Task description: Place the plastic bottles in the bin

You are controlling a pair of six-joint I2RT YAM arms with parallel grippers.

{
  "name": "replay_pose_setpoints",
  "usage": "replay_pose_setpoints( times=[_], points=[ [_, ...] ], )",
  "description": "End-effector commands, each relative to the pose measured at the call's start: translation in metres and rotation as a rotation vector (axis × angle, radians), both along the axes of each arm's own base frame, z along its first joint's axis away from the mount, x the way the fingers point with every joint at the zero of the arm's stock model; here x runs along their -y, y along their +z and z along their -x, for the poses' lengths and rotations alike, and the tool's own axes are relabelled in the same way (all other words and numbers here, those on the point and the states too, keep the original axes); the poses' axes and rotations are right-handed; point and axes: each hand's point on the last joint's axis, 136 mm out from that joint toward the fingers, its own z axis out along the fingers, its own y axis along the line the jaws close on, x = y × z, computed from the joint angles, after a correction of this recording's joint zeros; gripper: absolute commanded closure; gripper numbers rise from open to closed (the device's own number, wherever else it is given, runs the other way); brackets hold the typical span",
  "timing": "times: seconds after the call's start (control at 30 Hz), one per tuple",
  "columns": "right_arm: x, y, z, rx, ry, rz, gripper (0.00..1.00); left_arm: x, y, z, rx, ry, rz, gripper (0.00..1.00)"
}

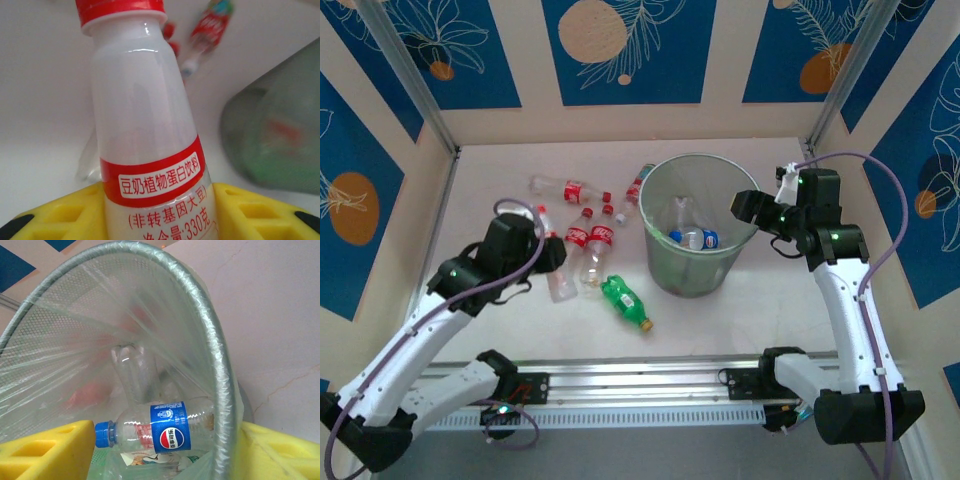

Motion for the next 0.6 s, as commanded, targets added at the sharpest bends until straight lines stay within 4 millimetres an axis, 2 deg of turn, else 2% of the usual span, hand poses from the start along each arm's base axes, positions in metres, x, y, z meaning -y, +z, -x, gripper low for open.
replay_pose_setpoints(
  times=[0.0, 0.17, 0.27, 0.33, 0.43, 0.57],
  points=[
    [-0.006, 0.005, 0.002, 0.019, 0.024, -0.034, 0.29, 0.045, 0.073, -0.032, 0.218, -0.144, 0.112, 0.52],
    [-0.006, 0.008, 0.002, 0.027, 0.025, -0.032, 0.29, 0.106, 0.154, -0.064, 0.374, -0.312, 0.284, 0.52],
    [-0.006, 0.007, 0.001, 0.025, 0.022, -0.035, 0.29, 0.138, 0.188, -0.077, 0.447, -0.375, 0.439, 0.52],
    [-0.007, 0.008, 0.002, 0.025, 0.023, -0.037, 0.29, 0.158, 0.200, -0.082, 0.484, -0.405, 0.494, 0.52],
    [-0.006, 0.010, 0.002, 0.026, 0.022, -0.028, 0.29, 0.187, 0.208, -0.083, 0.508, -0.452, 0.489, 0.52],
    [-0.006, 0.011, 0.000, 0.025, 0.025, -0.024, 0.29, 0.234, 0.198, -0.076, 0.486, -0.543, 0.428, 0.52]
  ],
)
